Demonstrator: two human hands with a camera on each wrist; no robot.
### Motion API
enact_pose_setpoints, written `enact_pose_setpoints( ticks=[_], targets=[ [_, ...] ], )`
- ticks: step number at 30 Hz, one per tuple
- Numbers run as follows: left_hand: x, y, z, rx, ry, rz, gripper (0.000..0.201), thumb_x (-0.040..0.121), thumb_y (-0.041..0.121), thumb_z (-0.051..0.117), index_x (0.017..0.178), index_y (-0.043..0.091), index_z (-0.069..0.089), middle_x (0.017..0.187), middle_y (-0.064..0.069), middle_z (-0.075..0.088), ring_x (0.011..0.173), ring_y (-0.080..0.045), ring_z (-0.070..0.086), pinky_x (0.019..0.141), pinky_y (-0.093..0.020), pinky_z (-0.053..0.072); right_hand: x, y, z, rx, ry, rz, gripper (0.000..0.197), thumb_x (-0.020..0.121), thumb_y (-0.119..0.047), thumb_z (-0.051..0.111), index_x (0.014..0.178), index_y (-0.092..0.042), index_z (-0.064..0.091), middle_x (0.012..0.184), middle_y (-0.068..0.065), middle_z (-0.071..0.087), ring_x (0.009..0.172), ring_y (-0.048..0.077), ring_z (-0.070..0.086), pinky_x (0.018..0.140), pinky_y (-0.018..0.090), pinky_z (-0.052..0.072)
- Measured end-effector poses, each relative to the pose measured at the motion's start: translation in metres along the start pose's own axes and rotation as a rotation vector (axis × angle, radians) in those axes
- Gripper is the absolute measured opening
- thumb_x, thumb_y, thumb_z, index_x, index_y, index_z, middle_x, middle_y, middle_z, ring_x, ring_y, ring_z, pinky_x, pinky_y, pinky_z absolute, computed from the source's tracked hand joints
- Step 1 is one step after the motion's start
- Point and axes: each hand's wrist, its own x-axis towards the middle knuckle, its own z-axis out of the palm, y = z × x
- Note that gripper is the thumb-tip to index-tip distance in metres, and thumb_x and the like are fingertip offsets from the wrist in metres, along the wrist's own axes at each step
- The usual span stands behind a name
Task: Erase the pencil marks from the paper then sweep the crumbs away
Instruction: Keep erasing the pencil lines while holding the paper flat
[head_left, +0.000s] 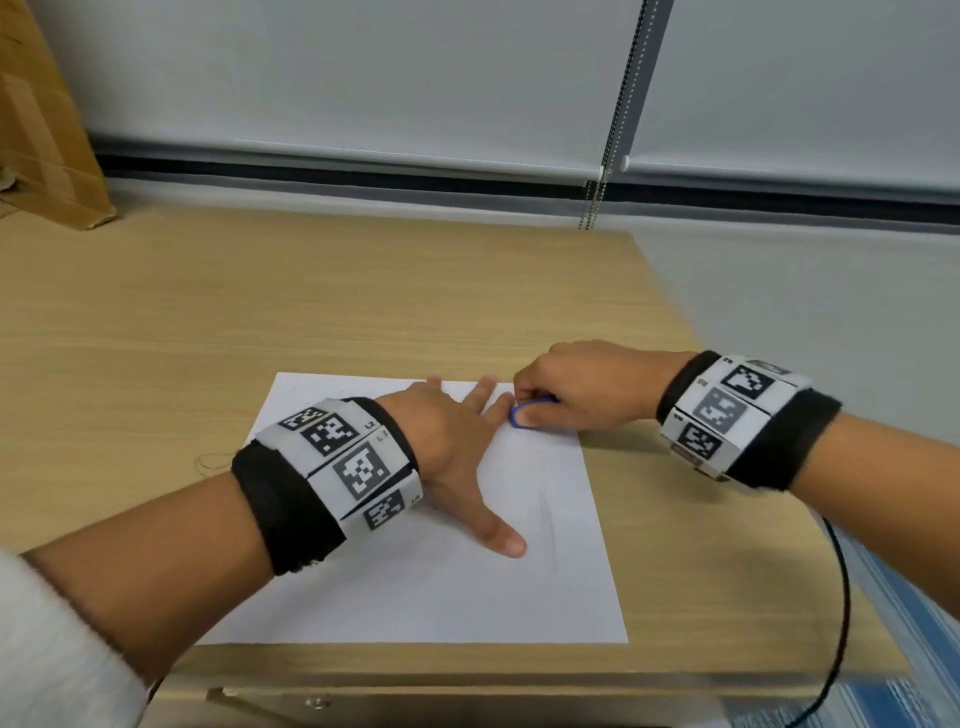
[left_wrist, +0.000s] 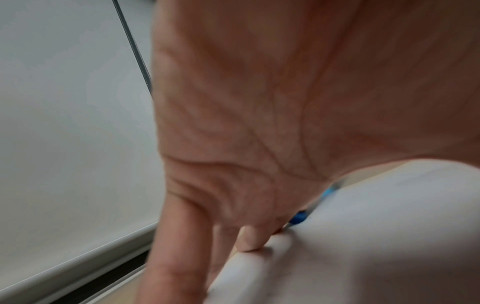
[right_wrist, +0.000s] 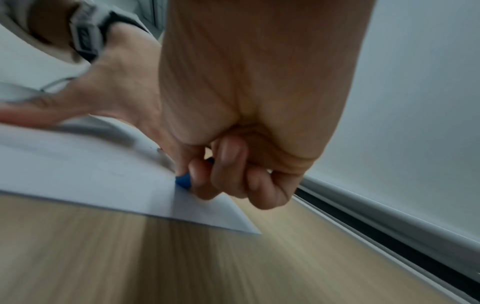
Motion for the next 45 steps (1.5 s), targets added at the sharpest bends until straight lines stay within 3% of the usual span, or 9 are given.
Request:
enact_pose_setpoints(
  ticks=[4, 7, 11, 16, 21, 26, 31, 37, 45],
  targets=[
    [0.0, 0.001, 0.0, 0.011, -0.011, -0.005, 0.138, 0.052, 0.093, 0.055, 0.147, 0.037, -0.028, 0.156, 0.009, -0.03, 0.147, -0.042, -0.006, 0.116, -0.047, 0.014, -0.018, -0.014, 0.012, 0.0, -0.066, -0.05, 0.02, 0.097, -0.037, 0.045, 0.081, -0.025, 0.048, 0.064, -0.01, 0.045, 0.06, 0.014, 0.045, 0.059, 0.032, 0.036],
    [0.0, 0.003, -0.001, 0.0, -0.046, -0.015, 0.138, 0.052, 0.092, 0.057, 0.144, 0.039, -0.031, 0.154, 0.006, -0.035, 0.145, -0.045, -0.012, 0.116, -0.049, 0.012, -0.032, -0.018, 0.011, 0.085, -0.168, -0.114, 0.028, 0.096, -0.04, 0.048, 0.077, -0.02, 0.052, 0.06, -0.008, 0.048, 0.053, 0.01, 0.043, 0.056, 0.027, 0.036],
    [0.001, 0.005, -0.003, -0.022, -0.076, -0.024, 0.139, 0.049, 0.092, 0.058, 0.14, 0.045, -0.035, 0.152, 0.004, -0.039, 0.143, -0.048, -0.015, 0.115, -0.054, 0.012, -0.025, -0.003, 0.01, 0.128, -0.076, -0.022, 0.033, 0.097, -0.04, 0.048, 0.077, -0.014, 0.055, 0.062, -0.004, 0.05, 0.055, 0.013, 0.044, 0.057, 0.031, 0.038],
    [0.0, 0.007, -0.005, 0.002, -0.092, -0.036, 0.138, 0.051, 0.092, 0.058, 0.139, 0.043, -0.036, 0.15, 0.002, -0.041, 0.143, -0.048, -0.016, 0.115, -0.055, 0.013, -0.043, -0.021, 0.02, 0.18, -0.177, -0.134, 0.034, 0.096, -0.041, 0.049, 0.079, -0.012, 0.058, 0.065, 0.0, 0.056, 0.054, 0.014, 0.046, 0.057, 0.03, 0.04],
    [0.001, 0.005, -0.005, -0.011, -0.111, -0.044, 0.139, 0.047, 0.094, 0.057, 0.138, 0.045, -0.037, 0.151, 0.005, -0.041, 0.143, -0.048, -0.018, 0.115, -0.058, 0.018, -0.031, -0.005, 0.012, 0.104, -0.071, -0.003, 0.038, 0.097, -0.042, 0.046, 0.081, -0.01, 0.059, 0.063, -0.001, 0.054, 0.056, 0.017, 0.045, 0.061, 0.036, 0.041],
    [0.0, 0.008, -0.006, 0.004, -0.114, -0.053, 0.139, 0.05, 0.092, 0.058, 0.139, 0.043, -0.037, 0.15, 0.003, -0.042, 0.143, -0.047, -0.018, 0.115, -0.054, 0.014, -0.052, -0.035, 0.019, 0.112, -0.173, -0.138, 0.034, 0.096, -0.043, 0.046, 0.08, -0.016, 0.058, 0.061, -0.005, 0.052, 0.054, 0.013, 0.046, 0.058, 0.032, 0.041],
    [0.001, 0.006, -0.005, -0.021, -0.135, -0.055, 0.143, 0.045, 0.093, 0.06, 0.136, 0.045, -0.039, 0.148, 0.006, -0.044, 0.143, -0.046, -0.02, 0.114, -0.055, 0.016, -0.037, -0.017, 0.012, 0.025, -0.059, -0.001, 0.039, 0.098, -0.043, 0.042, 0.081, -0.011, 0.058, 0.062, -0.003, 0.048, 0.06, 0.017, 0.046, 0.063, 0.038, 0.043],
    [0.001, 0.008, -0.005, -0.005, -0.127, -0.049, 0.144, 0.044, 0.094, 0.059, 0.137, 0.042, -0.039, 0.148, 0.005, -0.044, 0.141, -0.05, -0.019, 0.114, -0.058, 0.019, -0.053, -0.045, 0.019, 0.04, -0.156, -0.129, 0.034, 0.097, -0.043, 0.042, 0.08, -0.017, 0.057, 0.059, -0.006, 0.048, 0.051, 0.012, 0.043, 0.056, 0.03, 0.037],
    [-0.018, 0.007, 0.01, -0.043, -0.092, 0.068, 0.146, 0.047, 0.087, 0.068, 0.142, 0.041, -0.034, 0.149, 0.013, -0.042, 0.143, -0.031, -0.029, 0.114, -0.058, 0.016, -0.05, -0.041, 0.017, 0.107, -0.143, -0.077, 0.04, 0.096, -0.045, 0.045, 0.071, -0.015, 0.052, 0.056, -0.003, 0.047, 0.052, 0.015, 0.042, 0.057, 0.035, 0.039]
  ],
)
